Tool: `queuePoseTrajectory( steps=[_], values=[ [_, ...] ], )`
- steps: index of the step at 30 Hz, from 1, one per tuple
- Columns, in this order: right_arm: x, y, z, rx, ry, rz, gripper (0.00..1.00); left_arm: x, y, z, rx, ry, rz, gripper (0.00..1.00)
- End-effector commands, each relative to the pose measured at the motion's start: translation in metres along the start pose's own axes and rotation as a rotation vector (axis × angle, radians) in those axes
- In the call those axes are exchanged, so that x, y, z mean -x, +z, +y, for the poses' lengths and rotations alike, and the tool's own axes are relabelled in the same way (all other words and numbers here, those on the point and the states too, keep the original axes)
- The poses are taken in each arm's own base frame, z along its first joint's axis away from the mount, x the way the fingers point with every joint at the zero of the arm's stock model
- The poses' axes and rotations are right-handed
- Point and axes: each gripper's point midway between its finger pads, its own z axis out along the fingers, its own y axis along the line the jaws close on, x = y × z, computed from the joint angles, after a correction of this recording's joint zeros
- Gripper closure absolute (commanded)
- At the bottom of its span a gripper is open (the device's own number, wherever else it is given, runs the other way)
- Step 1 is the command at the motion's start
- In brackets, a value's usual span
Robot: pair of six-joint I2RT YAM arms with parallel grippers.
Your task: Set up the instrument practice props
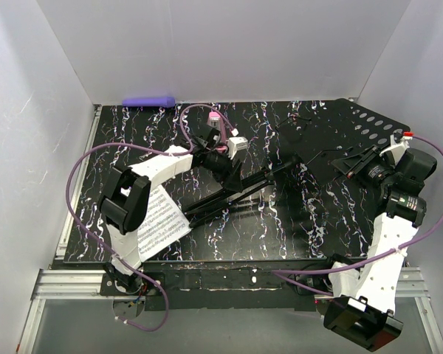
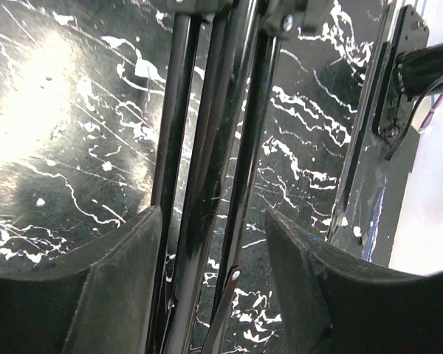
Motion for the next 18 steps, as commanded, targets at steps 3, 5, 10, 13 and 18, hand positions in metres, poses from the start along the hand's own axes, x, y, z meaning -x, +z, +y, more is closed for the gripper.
queuePoseTrajectory(
  steps=[3, 5, 10, 13, 18],
  values=[
    [0.038, -0.017, 0.056, 0.2, -0.433, -0.152, 0.99, 0.001, 0.002, -0.005, -0.02, 0.032, 0.024, 0.54],
    [0.037, -0.017, 0.056, 0.2, -0.432, -0.151, 0.99, 0.001, 0.002, -0.004, -0.015, 0.029, 0.026, 0.71],
    [0.036, -0.016, 0.055, 0.203, -0.432, -0.148, 0.99, 0.009, -0.003, -0.006, -0.001, 0.044, 0.009, 1.0],
    [0.034, -0.017, 0.056, 0.207, -0.438, -0.147, 0.99, 0.022, -0.01, -0.014, 0.008, 0.059, -0.023, 1.0],
    [0.046, -0.034, 0.076, 0.214, -0.534, -0.198, 0.99, 0.063, -0.036, -0.042, 0.056, 0.135, -0.14, 1.0]
  ],
)
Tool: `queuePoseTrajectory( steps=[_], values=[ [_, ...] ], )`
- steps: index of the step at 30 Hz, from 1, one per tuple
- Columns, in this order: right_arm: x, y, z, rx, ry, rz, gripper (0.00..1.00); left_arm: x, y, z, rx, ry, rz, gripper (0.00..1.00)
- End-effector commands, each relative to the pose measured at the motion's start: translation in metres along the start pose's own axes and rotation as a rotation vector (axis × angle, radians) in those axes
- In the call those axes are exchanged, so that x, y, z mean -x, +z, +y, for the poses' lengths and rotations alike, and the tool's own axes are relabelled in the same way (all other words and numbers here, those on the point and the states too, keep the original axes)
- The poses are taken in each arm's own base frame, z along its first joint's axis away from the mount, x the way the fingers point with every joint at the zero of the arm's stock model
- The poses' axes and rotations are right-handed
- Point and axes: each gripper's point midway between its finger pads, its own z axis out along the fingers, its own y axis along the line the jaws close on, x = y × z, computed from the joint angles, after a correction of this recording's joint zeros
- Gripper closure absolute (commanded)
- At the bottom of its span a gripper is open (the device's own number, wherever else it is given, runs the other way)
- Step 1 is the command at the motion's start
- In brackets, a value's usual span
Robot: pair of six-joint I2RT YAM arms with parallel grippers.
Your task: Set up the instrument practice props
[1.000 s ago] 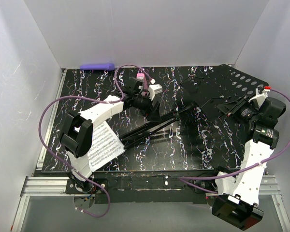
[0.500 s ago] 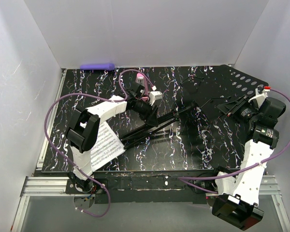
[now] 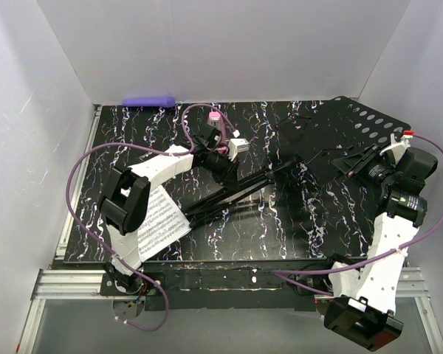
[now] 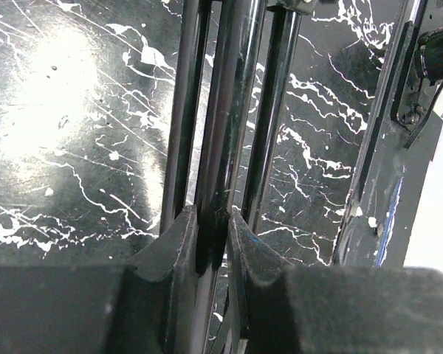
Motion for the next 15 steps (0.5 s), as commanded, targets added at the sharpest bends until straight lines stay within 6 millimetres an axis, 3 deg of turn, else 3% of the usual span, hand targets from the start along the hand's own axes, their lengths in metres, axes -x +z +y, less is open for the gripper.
queuePoseTrajectory(
  steps=[1, 8, 12, 15],
  values=[
    [0.052, -0.039, 0.082, 0.213, -0.551, -0.216, 0.99, 0.081, -0.051, -0.049, 0.074, 0.132, -0.219, 1.0],
    [0.094, -0.087, 0.143, 0.217, -0.761, -0.369, 0.99, 0.154, -0.111, -0.096, 0.271, 0.365, -0.551, 1.0],
    [0.105, -0.108, 0.172, 0.249, -0.914, -0.436, 0.99, 0.166, -0.139, -0.09, 0.409, 0.381, -0.732, 1.0],
    [0.094, -0.119, 0.196, 0.366, -1.09, -0.443, 0.99, 0.163, -0.141, -0.084, 0.444, 0.365, -0.779, 1.0]
  ],
)
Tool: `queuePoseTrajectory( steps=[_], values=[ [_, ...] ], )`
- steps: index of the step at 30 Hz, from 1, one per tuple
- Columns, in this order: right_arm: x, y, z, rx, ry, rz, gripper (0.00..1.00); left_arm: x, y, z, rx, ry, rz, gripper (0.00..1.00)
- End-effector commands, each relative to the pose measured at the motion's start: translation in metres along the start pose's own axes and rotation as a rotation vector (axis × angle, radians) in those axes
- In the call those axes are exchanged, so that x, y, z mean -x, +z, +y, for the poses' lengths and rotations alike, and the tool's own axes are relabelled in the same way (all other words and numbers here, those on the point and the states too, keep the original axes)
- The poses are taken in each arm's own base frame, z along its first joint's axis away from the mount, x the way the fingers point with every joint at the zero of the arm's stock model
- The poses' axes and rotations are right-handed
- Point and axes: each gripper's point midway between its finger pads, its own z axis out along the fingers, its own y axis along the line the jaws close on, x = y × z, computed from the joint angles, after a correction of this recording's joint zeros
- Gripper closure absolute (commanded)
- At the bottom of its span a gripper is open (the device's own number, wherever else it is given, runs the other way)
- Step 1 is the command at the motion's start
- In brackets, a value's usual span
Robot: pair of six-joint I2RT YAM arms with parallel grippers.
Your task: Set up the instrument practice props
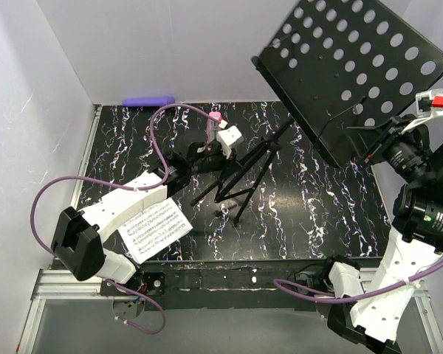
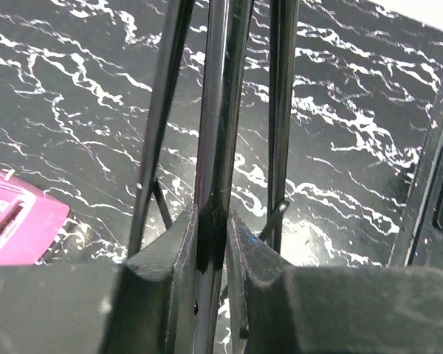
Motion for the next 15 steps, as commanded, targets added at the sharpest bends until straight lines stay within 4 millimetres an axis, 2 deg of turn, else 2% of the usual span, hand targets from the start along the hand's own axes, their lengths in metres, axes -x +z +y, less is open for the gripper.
queuePoseTrajectory(
  steps=[1, 5, 9, 13, 15],
  values=[
    [0.051, -0.013, 0.043, 0.184, -0.584, -0.177, 0.99, 0.093, -0.024, 0.017, 0.14, 0.043, -0.368, 1.0],
    [0.042, -0.016, 0.068, 0.351, -0.665, -0.16, 0.99, 0.072, -0.013, 0.023, 0.163, 0.004, -0.36, 1.0],
    [0.026, -0.019, 0.077, 0.444, -0.695, -0.125, 0.99, 0.053, -0.009, 0.024, 0.189, -0.005, -0.346, 1.0],
    [0.005, -0.034, 0.099, 0.581, -0.706, -0.102, 0.99, 0.04, -0.015, 0.017, 0.204, 0.012, -0.341, 1.0],
    [0.0, -0.043, 0.112, 0.636, -0.693, -0.103, 0.99, 0.033, -0.02, 0.011, 0.201, 0.009, -0.331, 1.0]
  ],
)
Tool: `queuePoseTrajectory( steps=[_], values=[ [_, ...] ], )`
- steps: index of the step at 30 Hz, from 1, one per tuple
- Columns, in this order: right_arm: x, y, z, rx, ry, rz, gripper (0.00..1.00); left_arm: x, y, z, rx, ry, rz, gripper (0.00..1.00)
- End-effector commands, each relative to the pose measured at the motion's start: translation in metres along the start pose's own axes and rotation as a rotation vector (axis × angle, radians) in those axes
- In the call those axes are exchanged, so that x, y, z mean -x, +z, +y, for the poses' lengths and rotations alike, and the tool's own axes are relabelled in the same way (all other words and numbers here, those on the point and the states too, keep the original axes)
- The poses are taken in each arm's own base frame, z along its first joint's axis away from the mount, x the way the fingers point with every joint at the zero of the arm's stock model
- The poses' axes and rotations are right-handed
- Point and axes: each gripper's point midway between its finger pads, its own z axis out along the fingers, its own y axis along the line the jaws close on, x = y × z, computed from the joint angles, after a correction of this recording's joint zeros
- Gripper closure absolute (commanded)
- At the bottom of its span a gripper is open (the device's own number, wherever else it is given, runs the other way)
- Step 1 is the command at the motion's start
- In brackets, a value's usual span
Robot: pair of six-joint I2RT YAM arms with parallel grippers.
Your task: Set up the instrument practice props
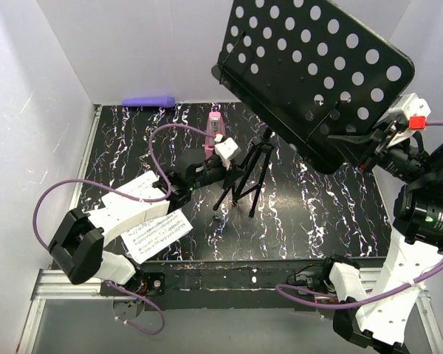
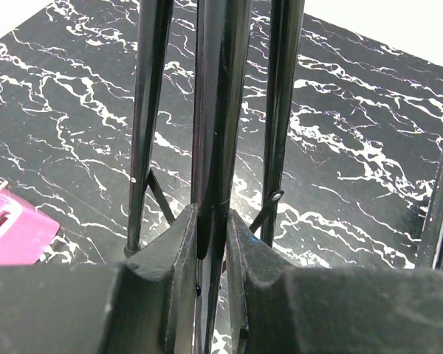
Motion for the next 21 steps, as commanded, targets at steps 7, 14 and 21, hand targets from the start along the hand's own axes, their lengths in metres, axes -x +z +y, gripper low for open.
queuePoseTrajectory(
  steps=[7, 14, 21],
  values=[
    [0.022, -0.011, 0.073, 0.297, -0.151, -0.094, 0.99, 0.028, -0.05, 0.006, 0.123, 0.021, -0.128, 1.0],
    [0.02, -0.008, 0.086, 0.367, -0.04, -0.102, 0.99, 0.015, -0.059, -0.001, 0.112, -0.045, -0.084, 1.0],
    [0.015, -0.004, 0.093, 0.428, 0.048, -0.088, 0.85, 0.005, -0.064, -0.003, 0.123, -0.092, -0.06, 1.0]
  ],
)
